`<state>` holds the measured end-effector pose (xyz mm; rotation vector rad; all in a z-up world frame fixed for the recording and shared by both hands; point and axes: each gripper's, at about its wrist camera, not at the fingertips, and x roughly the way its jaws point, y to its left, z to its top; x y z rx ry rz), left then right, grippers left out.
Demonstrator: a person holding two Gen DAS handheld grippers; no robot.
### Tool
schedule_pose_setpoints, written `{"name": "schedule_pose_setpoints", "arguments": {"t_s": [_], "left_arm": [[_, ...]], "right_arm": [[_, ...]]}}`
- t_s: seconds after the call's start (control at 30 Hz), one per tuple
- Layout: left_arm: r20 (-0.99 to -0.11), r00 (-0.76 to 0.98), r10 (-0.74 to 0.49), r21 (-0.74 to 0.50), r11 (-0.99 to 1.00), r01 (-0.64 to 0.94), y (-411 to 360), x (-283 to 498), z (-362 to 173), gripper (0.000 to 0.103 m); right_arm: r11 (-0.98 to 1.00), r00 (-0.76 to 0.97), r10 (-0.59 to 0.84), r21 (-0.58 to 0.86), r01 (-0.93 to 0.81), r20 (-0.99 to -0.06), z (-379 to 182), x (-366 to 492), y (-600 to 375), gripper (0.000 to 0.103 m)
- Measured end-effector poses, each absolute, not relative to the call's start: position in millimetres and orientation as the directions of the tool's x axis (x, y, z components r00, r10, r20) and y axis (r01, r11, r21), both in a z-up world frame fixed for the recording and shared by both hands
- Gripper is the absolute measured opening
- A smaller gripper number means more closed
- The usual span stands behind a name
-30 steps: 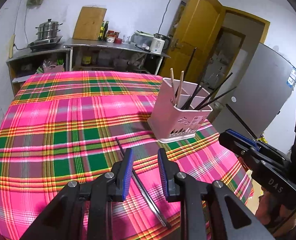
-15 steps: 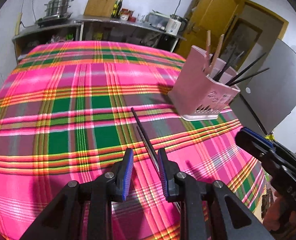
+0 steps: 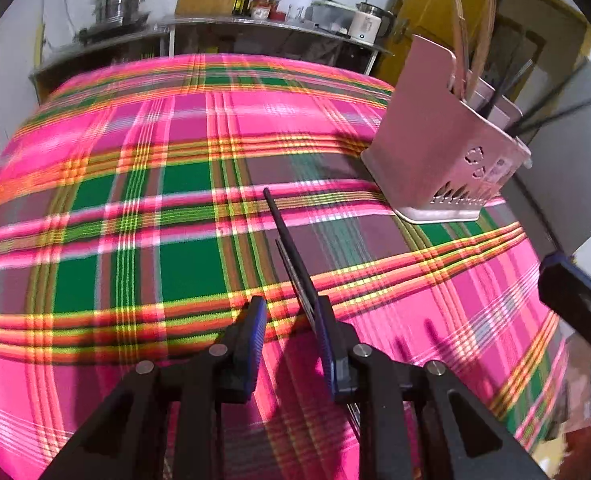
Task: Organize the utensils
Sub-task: 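Grasp a thin chopstick with the left tool while the right tool grasps a black chopstick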
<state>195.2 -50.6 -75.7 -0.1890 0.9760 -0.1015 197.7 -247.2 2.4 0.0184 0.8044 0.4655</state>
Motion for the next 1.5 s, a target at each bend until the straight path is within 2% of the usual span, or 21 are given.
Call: {"name": "schedule_pose_setpoints", "arguments": {"t_s": [0.2,0.33,0.47,0.63,0.97,1.5], "left_arm": [[-0.810,0.575,-0.111,-0.149,0.989,-0.019,-54.0,190.6,-76.8,0.025],[-0.818,0.572,-0.065,-0.087,0.996,-0.011,-58.7,191.8,-77.3,0.012],[-0.818,0.562,-0.120,-0.153,0.988,-0.012,-40.0,193.3,-76.8,0.005],[-0.814,0.566,-0.126,-0.201,0.977,-0.071,0.1,187.9,-76.8,0.005],[-0.819,0.567,-0.095,-0.218,0.964,-0.153,53.3,177.1,-77.9,0.006],[-0.831,0.557,-0.013,-0.074,0.993,-0.088,38.2,188.9,-77.0,0.006]], "right_arm": [[0.900,0.601,0.412,0.201,-0.388,-0.685,2.2,196.1,-251.9,0.020],[0.899,0.600,0.415,0.208,-0.385,-0.684,1.4,194.4,-254.2,0.020],[0.895,0.590,0.423,0.218,-0.389,-0.688,0.0,194.9,-250.2,0.020],[0.878,0.551,0.450,0.234,-0.418,-0.703,-10.2,201.4,-234.3,0.020],[0.841,0.451,0.483,0.254,-0.478,-0.751,-42.5,224.6,-189.8,0.020],[0.833,0.382,0.433,0.201,-0.516,-0.816,-79.6,263.2,-141.0,0.020]]}}
